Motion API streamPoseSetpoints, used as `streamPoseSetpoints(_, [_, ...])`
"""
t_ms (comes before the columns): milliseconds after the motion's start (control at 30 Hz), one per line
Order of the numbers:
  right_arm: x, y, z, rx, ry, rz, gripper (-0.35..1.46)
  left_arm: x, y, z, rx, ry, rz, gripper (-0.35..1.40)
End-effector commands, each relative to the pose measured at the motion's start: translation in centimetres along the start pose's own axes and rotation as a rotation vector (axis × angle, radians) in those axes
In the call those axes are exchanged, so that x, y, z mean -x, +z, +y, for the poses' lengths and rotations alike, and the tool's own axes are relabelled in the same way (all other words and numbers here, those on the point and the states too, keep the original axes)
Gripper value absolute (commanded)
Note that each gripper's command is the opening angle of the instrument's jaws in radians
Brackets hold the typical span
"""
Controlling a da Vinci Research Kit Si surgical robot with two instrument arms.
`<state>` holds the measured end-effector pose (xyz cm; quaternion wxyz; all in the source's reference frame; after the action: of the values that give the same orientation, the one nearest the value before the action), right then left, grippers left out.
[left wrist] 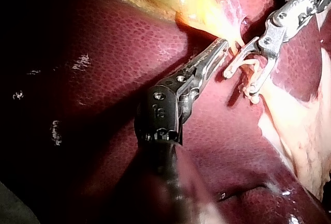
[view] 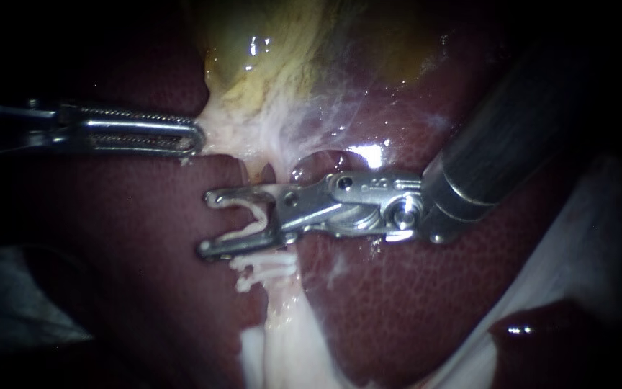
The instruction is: Clipping third clip left tube
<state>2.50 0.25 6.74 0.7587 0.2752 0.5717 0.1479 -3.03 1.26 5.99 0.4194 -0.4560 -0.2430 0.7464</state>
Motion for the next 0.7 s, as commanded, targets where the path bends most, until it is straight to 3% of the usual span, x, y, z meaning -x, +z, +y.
streamPoseSetpoints(33, [0.0,-0.01,-0.01,0.0,0.0,0.001,0.46,0.0,0.0,0.0,0.0,0.0,0.0,-0.35])
streamPoseSetpoints(200, [-0.07,-0.11,-0.08,-0.007,0.009,0.014,0.48,0.0,0.0,-0.01,0.001,0.0,0.0,-0.35])
streamPoseSetpoints(433, [-0.24,-0.51,-0.19,-0.032,0.039,0.021,0.48,0.0,-0.01,-0.02,0.002,0.0,-0.001,-0.35])
streamPoseSetpoints(700, [-0.14,-0.77,-0.15,-0.039,0.075,0.02,0.48,0.0,-0.02,-0.02,0.002,0.0,-0.001,-0.35])
